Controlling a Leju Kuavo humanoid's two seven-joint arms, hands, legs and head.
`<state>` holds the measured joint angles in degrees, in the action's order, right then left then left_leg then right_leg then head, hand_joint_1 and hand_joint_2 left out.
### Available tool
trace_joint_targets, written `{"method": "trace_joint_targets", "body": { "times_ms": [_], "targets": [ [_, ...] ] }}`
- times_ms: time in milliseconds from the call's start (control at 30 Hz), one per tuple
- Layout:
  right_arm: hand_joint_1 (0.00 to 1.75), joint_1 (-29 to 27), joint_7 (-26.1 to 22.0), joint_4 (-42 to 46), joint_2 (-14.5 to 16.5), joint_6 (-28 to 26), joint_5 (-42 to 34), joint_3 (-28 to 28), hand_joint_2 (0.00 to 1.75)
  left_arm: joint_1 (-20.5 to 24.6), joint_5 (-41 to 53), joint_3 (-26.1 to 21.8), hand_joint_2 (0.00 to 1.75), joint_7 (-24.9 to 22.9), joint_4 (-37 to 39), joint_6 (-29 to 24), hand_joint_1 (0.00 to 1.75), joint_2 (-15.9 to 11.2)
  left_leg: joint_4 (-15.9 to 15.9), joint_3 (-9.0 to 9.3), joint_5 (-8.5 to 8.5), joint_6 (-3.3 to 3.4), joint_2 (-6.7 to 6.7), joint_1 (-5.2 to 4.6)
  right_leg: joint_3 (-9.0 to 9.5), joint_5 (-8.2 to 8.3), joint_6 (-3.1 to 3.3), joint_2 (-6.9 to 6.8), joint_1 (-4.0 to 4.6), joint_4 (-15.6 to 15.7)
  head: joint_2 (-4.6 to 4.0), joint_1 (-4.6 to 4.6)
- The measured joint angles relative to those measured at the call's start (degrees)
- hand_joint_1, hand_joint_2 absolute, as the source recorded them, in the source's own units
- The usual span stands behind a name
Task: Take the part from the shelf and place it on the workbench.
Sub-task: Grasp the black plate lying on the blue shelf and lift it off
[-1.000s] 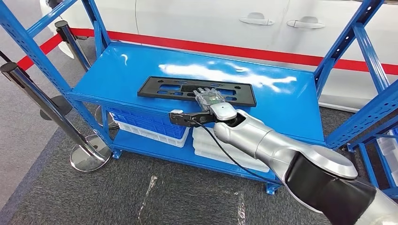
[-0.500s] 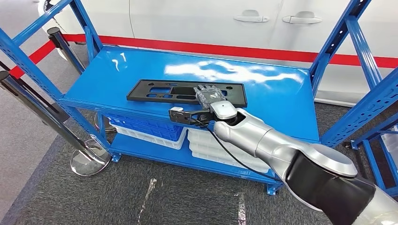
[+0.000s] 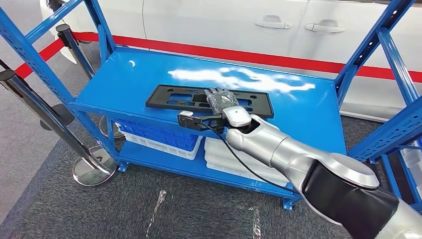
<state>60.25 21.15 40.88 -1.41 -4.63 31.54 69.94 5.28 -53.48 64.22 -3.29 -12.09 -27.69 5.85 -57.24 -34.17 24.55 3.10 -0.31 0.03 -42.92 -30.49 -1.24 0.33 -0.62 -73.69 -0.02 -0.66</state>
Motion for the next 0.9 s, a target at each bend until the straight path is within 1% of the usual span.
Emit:
{"method": "trace_joint_targets", "body": {
  "times_ms": [33,67,100,133,167,200,267,300,333,367,400,433,467,500,533,567,600,633,667,700,733,800,833,867,900],
  "targets": [
    [0.00,-0.05,0.02,0.02,0.01,0.05,0.00,0.00,1.75,0.00,-0.01,0.11,0.00,0.03,0.00,-0.02,0.00,0.01,-0.26,0.04,0.25,-0.09,-0.07,0.01,1.06,1.91,0.00,-0.04,-0.06,2.67,0.00,-0.01],
    [0.00,-0.05,0.04,0.06,0.01,0.11,0.00,0.00,1.75,-0.02,-0.06,0.20,0.00,0.09,0.00,-0.03,0.00,0.01,-0.63,0.05,0.57,-0.27,-0.14,0.01,2.78,3.95,0.06,-0.09,-0.13,6.66,0.00,-0.02],
    [0.00,0.01,0.07,0.11,0.02,0.15,0.00,0.01,1.75,-0.01,-0.11,0.25,0.00,0.18,0.00,-0.02,0.00,0.02,-1.05,-0.06,0.92,-0.54,-0.20,-0.10,4.50,5.34,0.16,-0.11,-0.08,10.20,0.00,-0.01],
    [0.00,0.05,0.08,0.20,0.06,0.22,0.00,0.01,1.75,-0.01,-0.21,0.28,0.00,0.26,0.00,0.00,0.00,0.02,-1.42,-0.18,1.22,-0.82,-0.25,-0.20,5.74,6.15,0.37,-0.08,-0.06,12.78,0.00,0.02],
    [0.00,0.04,0.09,0.29,0.12,0.29,0.00,0.02,1.75,0.01,-0.29,0.30,0.00,0.34,0.00,0.04,0.00,0.03,-1.67,-0.29,1.41,-1.10,-0.27,-0.30,6.34,6.26,0.60,-0.04,0.02,13.99,0.00,0.07],
    [0.00,0.03,0.09,0.37,0.17,0.38,0.00,0.03,1.75,0.03,-0.35,0.32,0.00,0.40,0.00,0.09,0.00,0.03,-1.76,-0.37,1.50,-1.33,-0.28,-0.39,6.45,6.08,0.86,0.01,0.14,14.06,0.00,0.10],
    [0.00,-0.01,0.17,0.51,0.22,0.52,0.00,0.04,1.75,0.05,-0.45,0.35,0.00,0.44,0.00,0.17,0.00,0.01,-1.90,-0.34,1.75,-1.79,-0.23,-0.30,6.59,6.14,1.44,0.04,-0.01,14.28,0.00,0.10],
    [0.00,-0.01,0.23,0.60,0.22,0.59,0.00,0.04,1.75,0.03,-0.51,0.36,0.00,0.45,0.00,0.19,0.00,-0.01,-2.70,-0.61,2.32,-2.14,-0.18,-0.25,6.82,6.13,1.74,0.03,-0.15,14.46,0.00,0.14],
    [0.00,0.00,0.29,0.70,0.26,0.64,-0.01,0.04,1.75,0.01,-0.57,0.37,0.00,0.48,0.00,0.19,0.00,-0.03,-4.51,-1.36,3.36,-2.53,-0.13,-0.16,7.07,6.12,2.00,0.01,-0.32,14.64,0.00,0.23],
    [0.00,-0.03,0.33,0.82,0.31,0.72,-0.04,0.04,1.75,0.00,-0.66,0.37,0.00,0.50,0.00,0.16,0.00,-0.04,-7.48,-2.78,4.85,-2.91,-0.07,-0.03,7.28,6.04,2.23,-0.01,-0.40,14.73,0.00,0.31],
    [0.00,-0.12,0.34,0.92,0.35,0.81,-0.09,0.05,1.75,0.01,-0.78,0.38,0.00,0.52,0.00,0.11,0.00,-0.04,-11.29,-4.71,6.52,-3.25,-0.04,0.08,7.40,5.91,2.39,0.00,-0.43,14.75,0.00,0.40],
    [0.00,-0.30,0.34,1.00,0.38,0.90,-0.13,0.08,1.75,0.02,-0.90,0.38,0.00,0.54,0.00,0.04,0.00,-0.04,-14.88,-6.69,7.81,-3.47,-0.03,0.21,7.48,5.80,2.49,-0.02,-0.42,14.74,0.00,0.40],
    [0.00,-0.56,0.35,1.05,0.39,0.98,-0.16,0.11,1.75,0.03,-1.02,0.39,0.00,0.54,0.00,-0.04,0.00,-0.04,-17.22,-8.15,8.28,-3.59,-0.02,0.30,7.56,5.67,2.53,-0.04,-0.42,14.73,0.00,0.40],
    [0.00,-0.85,0.37,1.09,0.39,1.03,-0.17,0.15,1.75,0.00,-1.11,0.39,0.00,0.52,0.00,-0.13,0.00,-0.04,-17.45,-8.58,7.58,-3.62,-0.02,0.36,7.70,5.55,2.50,-0.04,-0.43,14.71,0.00,0.40],
    [0.00,-1.08,0.39,1.11,0.39,1.05,-0.17,0.18,1.75,-0.03,-1.16,0.39,0.00,0.49,0.00,-0.25,0.00,-0.04,-15.43,-7.83,5.84,-3.54,-0.01,0.40,7.91,5.41,2.42,-0.02,-0.43,14.70,0.00,0.40],
    [0.00,-1.23,0.41,1.16,0.40,1.06,-0.17,0.20,1.75,-0.06,-1.20,0.39,0.00,0.44,0.00,-0.42,0.00,-0.04,-11.67,-6.15,3.47,-3.36,-0.01,0.42,8.17,5.24,2.29,0.02,-0.45,14.71,0.00,0.41],
    [0.00,-1.30,0.43,1.22,0.40,1.04,-0.16,0.21,1.75,-0.06,-1.22,0.39,0.00,0.40,0.00,-0.61,0.00,-0.04,-7.63,-4.30,1.55,-3.13,-0.02,0.40,8.44,5.07,2.13,0.05,-0.47,14.73,0.00,0.41],
    [0.00,-1.28,0.44,1.29,0.41,1.03,-0.16,0.22,1.75,-0.04,-1.27,0.40,0.00,0.35,0.00,-0.84,0.00,-0.04,-4.22,-2.62,0.40,-2.84,-0.03,0.25,8.62,4.95,1.90,0.08,-0.40,14.78,0.00,0.40],
    [0.00,-1.27,0.45,1.38,0.41,1.01,-0.15,0.22,1.75,0.01,-1.33,0.40,0.00,0.31,0.00,-1.04,0.00,-0.03,-2.16,-1.57,-0.04,-2.60,-0.05,0.10,8.71,4.91,1.63,0.09,-0.34,14.89,0.00,0.38],
    [0.00,-1.31,0.46,1.47,0.41,1.00,-0.15,0.22,1.75,0.05,-1.42,0.41,0.00,0.25,0.00,-1.20,0.00,-0.02,-1.44,-1.17,0.19,-2.39,-0.07,-0.06,8.76,4.92,1.34,0.09,-0.29,15.06,0.00,0.36],
    [0.00,-1.38,0.46,1.57,0.41,1.00,-0.15,0.22,1.75,0.08,-1.52,0.42,0.00,0.19,0.00,-1.33,0.00,0.00,-1.20,-0.98,0.31,-2.18,-0.10,-0.21,8.82,4.96,1.02,0.08,-0.23,15.24,0.00,0.34],
    [0.00,-1.51,0.46,1.80,0.38,0.99,-0.15,0.21,1.75,0.05,-1.68,0.42,0.00,0.09,0.00,-1.45,0.00,0.01,-0.65,-0.61,0.11,-1.60,-0.08,0.07,8.84,4.59,0.44,0.00,-0.21,15.14,0.00,0.27],
    [0.00,-1.49,0.46,1.87,0.37,0.99,-0.15,0.20,1.75,0.02,-1.75,0.42,0.00,0.05,0.00,-1.46,0.00,0.03,-0.27,-0.35,-0.02,-1.21,-0.04,0.20,8.31,3.77,0.24,-0.04,-0.19,13.92,0.00,0.21],
    [0.00,-1.50,0.46,1.91,0.35,0.99,-0.15,0.20,1.75,0.01,-1.81,0.42,0.00,0.04,0.00,-1.42,0.00,0.06,0.03,-0.12,-0.10,-0.86,0.00,0.32,7.14,2.48,0.12,-0.07,-0.16,11.53,0.00,0.13],
    [0.00,-1.61,0.45,1.91,0.34,1.00,-0.15,0.21,1.75,0.02,-1.86,0.42,0.00,0.04,0.00,-1.34,0.00,0.09,0.10,-0.04,-0.07,-0.59,0.02,0.25,5.31,0.90,0.07,-0.08,-0.17,7.92,0.00,0.06]
  ]
}}
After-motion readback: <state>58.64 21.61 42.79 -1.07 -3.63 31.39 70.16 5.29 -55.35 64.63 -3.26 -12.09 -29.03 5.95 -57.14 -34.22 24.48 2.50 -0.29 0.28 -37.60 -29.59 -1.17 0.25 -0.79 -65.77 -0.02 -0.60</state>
